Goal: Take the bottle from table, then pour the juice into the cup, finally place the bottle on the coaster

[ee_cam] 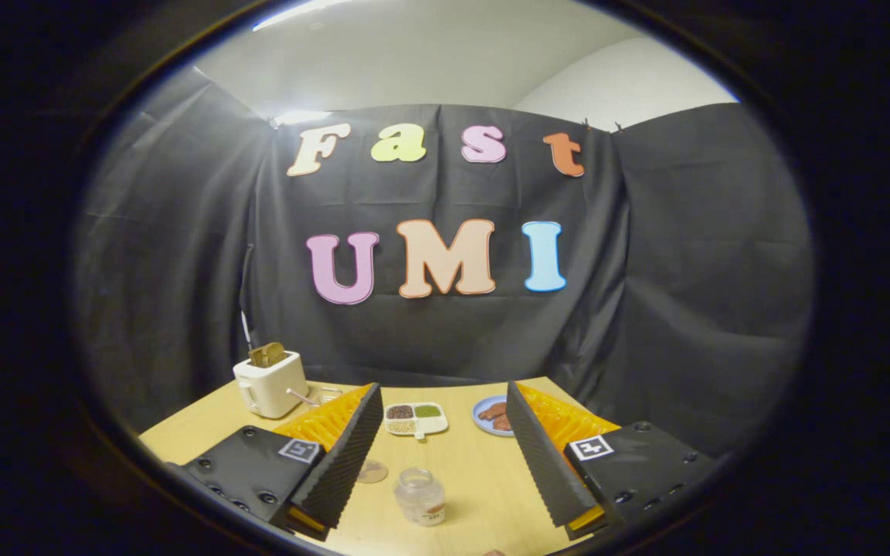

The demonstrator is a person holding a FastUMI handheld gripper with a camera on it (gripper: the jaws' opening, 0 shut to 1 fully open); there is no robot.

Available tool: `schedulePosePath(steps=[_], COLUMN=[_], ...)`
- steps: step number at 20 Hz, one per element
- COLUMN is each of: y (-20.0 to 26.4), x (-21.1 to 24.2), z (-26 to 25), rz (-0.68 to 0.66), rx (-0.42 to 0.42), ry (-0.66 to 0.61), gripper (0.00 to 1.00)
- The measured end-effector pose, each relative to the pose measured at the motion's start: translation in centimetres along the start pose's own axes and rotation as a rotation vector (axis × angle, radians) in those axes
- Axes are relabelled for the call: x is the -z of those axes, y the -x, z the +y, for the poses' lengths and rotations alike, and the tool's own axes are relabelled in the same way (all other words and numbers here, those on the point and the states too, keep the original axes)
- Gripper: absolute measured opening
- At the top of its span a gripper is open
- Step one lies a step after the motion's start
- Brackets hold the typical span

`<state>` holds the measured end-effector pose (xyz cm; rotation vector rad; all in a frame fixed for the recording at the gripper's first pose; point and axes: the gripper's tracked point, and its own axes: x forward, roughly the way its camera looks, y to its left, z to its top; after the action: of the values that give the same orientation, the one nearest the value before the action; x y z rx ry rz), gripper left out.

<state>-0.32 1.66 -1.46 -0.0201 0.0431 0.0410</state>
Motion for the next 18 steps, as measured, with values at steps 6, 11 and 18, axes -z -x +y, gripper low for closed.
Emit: schedulePosePath(steps=[6, 11, 18], y=[1.1, 2.1, 1.9], x=[2.4, 5.7, 11.9], z=[0.5, 0.7, 1.8], rz=[0.043, 0.106, 0.236], rx=[-0.011, -0.026, -0.075], ry=[0.002, -0.006, -0.018], gripper=[1.0, 1.0, 1.0])
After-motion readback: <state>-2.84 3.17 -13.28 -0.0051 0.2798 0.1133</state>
